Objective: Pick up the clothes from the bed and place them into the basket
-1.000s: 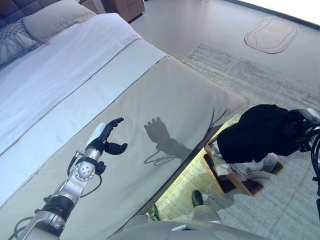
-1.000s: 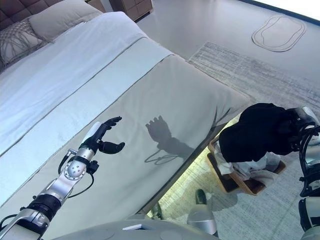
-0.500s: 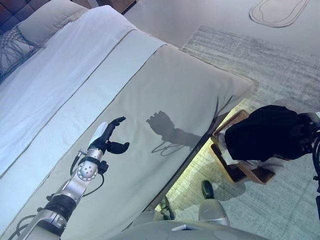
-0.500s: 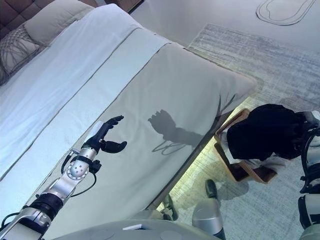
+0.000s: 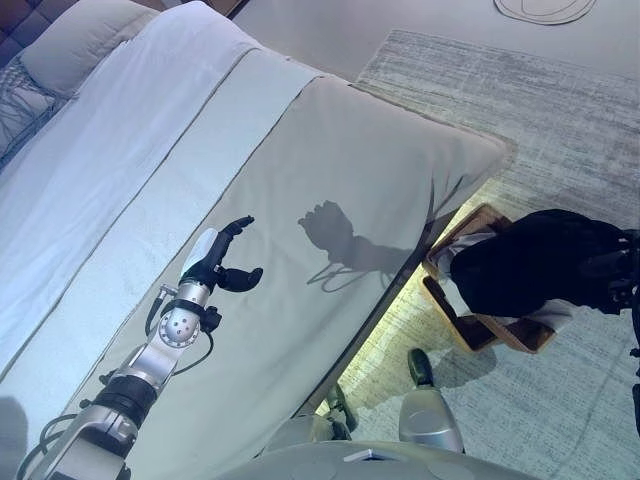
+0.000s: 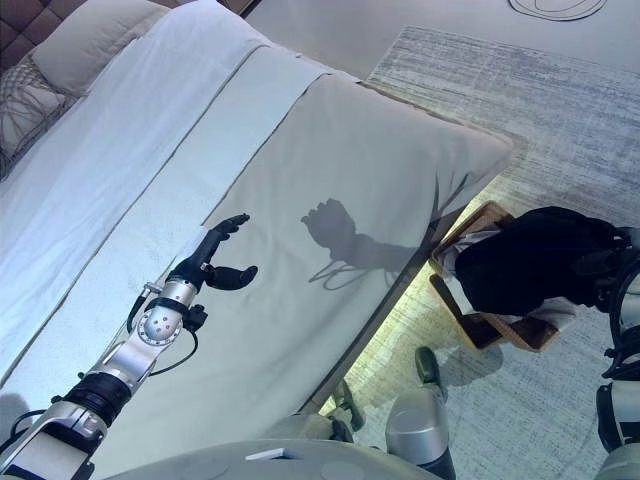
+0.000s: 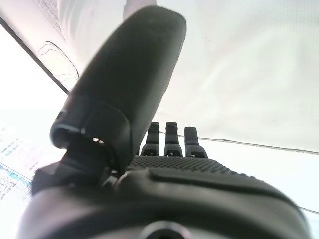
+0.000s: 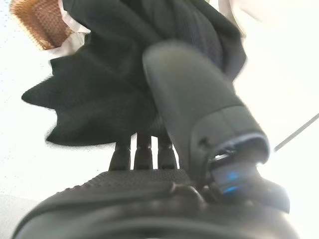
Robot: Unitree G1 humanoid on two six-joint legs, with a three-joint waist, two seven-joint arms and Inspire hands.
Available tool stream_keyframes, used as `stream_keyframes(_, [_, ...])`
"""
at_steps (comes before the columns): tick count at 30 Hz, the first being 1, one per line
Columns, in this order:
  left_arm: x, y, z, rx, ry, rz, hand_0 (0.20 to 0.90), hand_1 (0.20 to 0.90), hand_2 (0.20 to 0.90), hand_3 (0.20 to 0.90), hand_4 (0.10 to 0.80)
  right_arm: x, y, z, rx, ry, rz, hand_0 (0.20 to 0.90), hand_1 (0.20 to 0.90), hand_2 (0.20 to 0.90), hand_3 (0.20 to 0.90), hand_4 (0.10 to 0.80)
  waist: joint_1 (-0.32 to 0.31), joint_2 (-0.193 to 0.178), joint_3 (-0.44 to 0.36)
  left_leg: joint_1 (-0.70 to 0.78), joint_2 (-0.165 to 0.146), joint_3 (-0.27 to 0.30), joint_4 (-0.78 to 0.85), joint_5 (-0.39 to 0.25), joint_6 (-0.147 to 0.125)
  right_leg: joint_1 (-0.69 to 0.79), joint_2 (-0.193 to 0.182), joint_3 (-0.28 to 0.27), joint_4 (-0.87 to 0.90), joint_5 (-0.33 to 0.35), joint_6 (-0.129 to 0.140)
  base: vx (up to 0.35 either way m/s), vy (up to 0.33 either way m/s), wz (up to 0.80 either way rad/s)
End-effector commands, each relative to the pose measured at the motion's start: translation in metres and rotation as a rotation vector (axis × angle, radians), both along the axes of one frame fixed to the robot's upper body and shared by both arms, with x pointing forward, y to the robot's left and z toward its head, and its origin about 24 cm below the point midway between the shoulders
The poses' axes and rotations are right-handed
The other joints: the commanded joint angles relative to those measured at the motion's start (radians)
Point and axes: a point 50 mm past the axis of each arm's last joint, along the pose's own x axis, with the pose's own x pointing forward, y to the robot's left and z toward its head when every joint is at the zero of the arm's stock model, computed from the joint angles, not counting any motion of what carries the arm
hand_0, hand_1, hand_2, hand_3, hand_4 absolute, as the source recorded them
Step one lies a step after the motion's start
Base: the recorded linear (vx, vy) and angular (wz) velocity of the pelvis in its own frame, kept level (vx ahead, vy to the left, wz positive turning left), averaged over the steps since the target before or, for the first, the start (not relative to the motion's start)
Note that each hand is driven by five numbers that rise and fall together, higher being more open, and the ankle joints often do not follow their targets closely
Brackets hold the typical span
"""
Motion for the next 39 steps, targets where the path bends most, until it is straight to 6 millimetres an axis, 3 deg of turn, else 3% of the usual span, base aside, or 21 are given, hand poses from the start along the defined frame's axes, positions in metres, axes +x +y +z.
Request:
stream_keyframes(1, [0.015,0.001,0.035,-0.049,-0.172,0.020,0.900,0.900,0.900,0.900,0.800,0.004,-0.016,0.072,-0.175,-0.169,0.017,0.900,0.900,0.900,0.900,0.800,0.001,-0.047,-0.063,0.018,0.042,-0.004,0.098,-0.118,-0.039,-0.072,-0.023,-0.054,0.111,-0.037,0.008,0.000,0.000,0.00])
stream_keyframes(8, [0.013,0.002,0.032,-0.049,-0.164,0.023,0.900,0.900,0.900,0.900,0.800,0.002,-0.017,0.075,-0.184,-0.164,0.039,0.900,0.900,0.900,0.900,0.800,0.002,-0.055,-0.073,0.023,0.043,-0.004,0.098,-0.118,-0.040,-0.067,-0.020,-0.052,0.111,-0.037,0.008,0.004,0.000,0.00])
stream_keyframes(21, [0.007,0.008,0.024,-0.037,-0.135,0.045,0.900,0.900,0.900,0.900,0.800,0.008,-0.004,0.051,-0.142,-0.120,0.120,0.900,0.900,0.900,0.900,0.800,0.022,-0.087,-0.101,0.044,0.049,-0.010,0.082,-0.112,-0.035,-0.031,-0.016,-0.067,0.098,-0.036,0.006,0.020,-0.008,0.00])
stream_keyframes(25, [0.003,0.011,0.017,-0.018,-0.085,0.035,0.900,0.900,0.900,0.900,0.800,0.027,0.028,0.047,-0.133,-0.242,0.232,0.900,0.900,0.900,0.900,0.800,0.039,-0.108,-0.118,0.052,0.052,-0.026,0.075,-0.106,-0.034,-0.012,-0.014,-0.086,0.099,-0.040,0.004,0.053,-0.058,0.05])
stream_keyframes(29, [-0.001,0.013,0.004,-0.010,-0.054,0.076,0.900,0.900,0.900,0.900,0.800,0.046,0.090,0.039,-0.205,-0.376,0.430,0.900,0.900,0.900,0.900,0.800,0.045,-0.127,-0.126,0.051,0.048,-0.049,0.059,-0.096,-0.028,-0.007,-0.010,-0.088,0.095,-0.039,0.009,0.019,0.001,0.12])
stream_keyframes(35, [-0.020,0.009,-0.022,-0.028,-0.013,0.144,0.900,0.900,0.900,0.900,0.800,0.033,0.155,-0.010,-0.217,-0.407,0.615,0.900,0.900,0.900,0.900,0.800,0.068,-0.163,-0.138,0.055,0.045,-0.077,0.054,-0.093,-0.014,0.013,-0.006,-0.094,0.089,-0.039,0.009,0.055,0.022,0.04])
stream_keyframes(39, [-0.035,0.013,-0.030,-0.017,0.012,0.161,0.900,0.900,0.900,0.900,0.800,0.021,0.177,-0.032,-0.206,-0.396,0.663,0.900,0.900,0.900,0.900,0.800,0.092,-0.184,-0.142,0.059,0.045,-0.099,0.051,-0.089,-0.009,0.034,-0.007,-0.111,0.093,-0.046,0.007,0.078,0.023,0.21])
